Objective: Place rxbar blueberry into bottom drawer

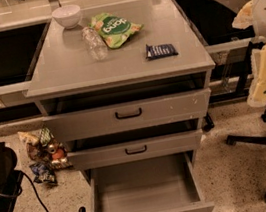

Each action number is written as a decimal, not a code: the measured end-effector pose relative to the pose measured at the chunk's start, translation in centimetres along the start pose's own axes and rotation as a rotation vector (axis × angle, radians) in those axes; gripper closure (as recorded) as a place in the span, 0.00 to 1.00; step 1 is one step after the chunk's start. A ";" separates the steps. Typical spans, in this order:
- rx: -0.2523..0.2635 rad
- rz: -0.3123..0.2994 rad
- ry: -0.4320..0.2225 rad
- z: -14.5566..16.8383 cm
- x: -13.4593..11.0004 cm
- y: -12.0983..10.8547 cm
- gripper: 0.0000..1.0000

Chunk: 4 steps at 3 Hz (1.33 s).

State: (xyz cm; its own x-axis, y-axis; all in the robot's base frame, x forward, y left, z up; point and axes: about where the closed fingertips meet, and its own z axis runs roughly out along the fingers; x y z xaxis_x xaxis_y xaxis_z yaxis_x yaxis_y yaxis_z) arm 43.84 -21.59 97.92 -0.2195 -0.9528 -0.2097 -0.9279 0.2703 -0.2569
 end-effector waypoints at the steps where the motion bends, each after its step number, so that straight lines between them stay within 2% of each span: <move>1: 0.000 0.000 0.000 0.0 0.0 0.0 0.00; 2: 0.017 -0.021 -0.077 2.3 -0.9 -3.4 0.00; 3: 0.027 -0.071 -0.203 6.0 -3.4 -9.1 0.00; 4: 0.020 -0.073 -0.332 9.7 -6.0 -13.8 0.00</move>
Offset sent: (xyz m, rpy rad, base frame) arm 0.1099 0.0039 -0.0311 0.1685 -0.0959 0.0982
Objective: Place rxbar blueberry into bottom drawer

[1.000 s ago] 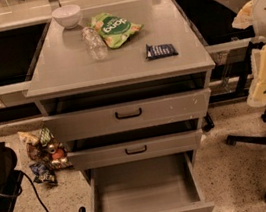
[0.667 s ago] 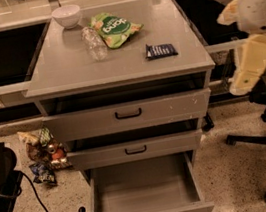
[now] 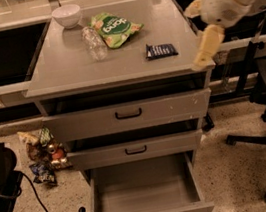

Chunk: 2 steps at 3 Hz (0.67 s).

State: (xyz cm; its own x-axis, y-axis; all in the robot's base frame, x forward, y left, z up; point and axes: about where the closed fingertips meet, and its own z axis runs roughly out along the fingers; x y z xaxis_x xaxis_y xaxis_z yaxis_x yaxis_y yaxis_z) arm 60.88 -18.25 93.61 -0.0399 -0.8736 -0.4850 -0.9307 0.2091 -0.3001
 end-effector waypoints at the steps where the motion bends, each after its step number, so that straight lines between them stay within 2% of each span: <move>1: -0.028 0.063 -0.150 5.1 -0.3 -4.2 0.00; 2: -0.028 0.062 -0.150 5.1 -0.3 -4.2 0.00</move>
Offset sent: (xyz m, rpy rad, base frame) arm 0.0449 0.0149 -0.0191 0.1326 0.0144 0.0079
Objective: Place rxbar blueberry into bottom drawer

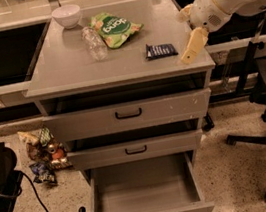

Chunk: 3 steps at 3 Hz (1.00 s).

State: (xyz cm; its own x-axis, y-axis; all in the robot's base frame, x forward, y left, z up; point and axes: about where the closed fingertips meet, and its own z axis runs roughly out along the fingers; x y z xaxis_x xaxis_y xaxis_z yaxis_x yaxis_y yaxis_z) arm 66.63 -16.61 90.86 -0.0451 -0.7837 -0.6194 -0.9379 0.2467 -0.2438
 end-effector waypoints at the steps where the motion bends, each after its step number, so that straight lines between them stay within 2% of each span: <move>1: 0.041 0.020 -0.027 0.4 0.4 -0.8 0.00; 2: 0.123 0.067 -0.116 1.8 1.4 -3.9 0.00; 3: 0.166 0.112 -0.194 3.4 2.3 -6.5 0.00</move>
Offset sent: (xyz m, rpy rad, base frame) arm 0.0878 -0.0308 -0.0217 0.2564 -0.1688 -0.1921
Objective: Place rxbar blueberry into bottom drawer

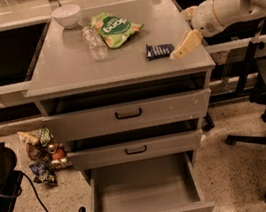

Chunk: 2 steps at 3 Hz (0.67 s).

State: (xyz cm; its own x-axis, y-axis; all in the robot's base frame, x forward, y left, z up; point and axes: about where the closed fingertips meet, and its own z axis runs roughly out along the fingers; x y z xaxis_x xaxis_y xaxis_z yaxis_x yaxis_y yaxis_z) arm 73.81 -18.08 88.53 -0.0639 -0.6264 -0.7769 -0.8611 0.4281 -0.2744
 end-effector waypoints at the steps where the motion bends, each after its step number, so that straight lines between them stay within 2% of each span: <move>1: -0.010 0.041 -0.049 2.3 0.7 -1.4 0.00; 2: -0.045 0.083 -0.065 4.7 1.4 -1.8 0.00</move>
Offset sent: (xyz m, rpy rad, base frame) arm 0.0601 0.0136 -0.0471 0.1450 0.0982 0.0043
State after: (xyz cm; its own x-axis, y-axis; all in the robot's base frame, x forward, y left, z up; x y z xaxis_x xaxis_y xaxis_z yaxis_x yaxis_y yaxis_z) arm 77.62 -16.68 85.23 -0.1047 -0.5457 -0.8314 -0.8759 0.4466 -0.1828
